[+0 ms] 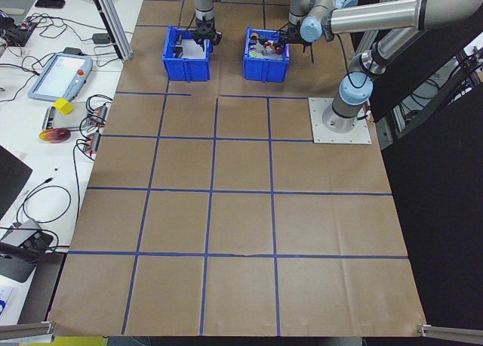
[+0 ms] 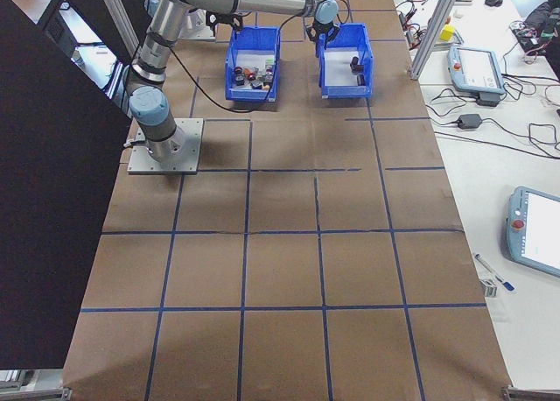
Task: Place button box in front
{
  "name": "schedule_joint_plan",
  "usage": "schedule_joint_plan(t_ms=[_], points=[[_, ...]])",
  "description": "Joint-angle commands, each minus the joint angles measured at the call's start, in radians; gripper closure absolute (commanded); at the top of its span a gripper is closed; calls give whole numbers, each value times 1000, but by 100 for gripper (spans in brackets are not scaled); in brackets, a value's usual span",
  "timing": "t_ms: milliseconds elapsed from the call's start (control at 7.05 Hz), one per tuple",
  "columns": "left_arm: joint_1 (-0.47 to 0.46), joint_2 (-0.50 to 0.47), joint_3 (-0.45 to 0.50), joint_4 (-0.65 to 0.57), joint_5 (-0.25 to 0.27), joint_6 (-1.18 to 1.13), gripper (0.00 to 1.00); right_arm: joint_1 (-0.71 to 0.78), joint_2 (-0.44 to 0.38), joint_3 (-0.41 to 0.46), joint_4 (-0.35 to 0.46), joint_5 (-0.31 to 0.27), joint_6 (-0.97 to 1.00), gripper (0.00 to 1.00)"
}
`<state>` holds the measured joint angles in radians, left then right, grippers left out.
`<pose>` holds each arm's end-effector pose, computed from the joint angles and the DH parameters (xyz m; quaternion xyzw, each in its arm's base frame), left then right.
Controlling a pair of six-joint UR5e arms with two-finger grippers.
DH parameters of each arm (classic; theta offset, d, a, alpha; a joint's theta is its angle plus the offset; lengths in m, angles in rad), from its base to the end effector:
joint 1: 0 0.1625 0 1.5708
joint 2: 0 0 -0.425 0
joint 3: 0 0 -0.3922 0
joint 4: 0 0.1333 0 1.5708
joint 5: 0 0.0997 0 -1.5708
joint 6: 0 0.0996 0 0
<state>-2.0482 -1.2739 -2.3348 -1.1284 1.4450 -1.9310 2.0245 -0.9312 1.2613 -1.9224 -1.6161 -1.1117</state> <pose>-0.2779 -0.2200 0.2910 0.6637 -0.7453 -0.0631 0.0110 0.4342 -0.5966 0.2790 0.7048 -0.7090 0.0029 0.0249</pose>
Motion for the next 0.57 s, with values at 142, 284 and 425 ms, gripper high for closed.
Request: schedule_joint_plan(t_ms=[142, 284, 425], points=[[-18, -47, 3, 44, -2, -13, 6, -24, -56, -5, -3, -47, -6, 89], [-50, -108, 3, 121, 3, -34, 7, -59, -81, 3, 0, -86, -22, 89], [-72, -145, 3, 184, 8, -52, 12, -110, -106, 6, 8, -108, -99, 89]])
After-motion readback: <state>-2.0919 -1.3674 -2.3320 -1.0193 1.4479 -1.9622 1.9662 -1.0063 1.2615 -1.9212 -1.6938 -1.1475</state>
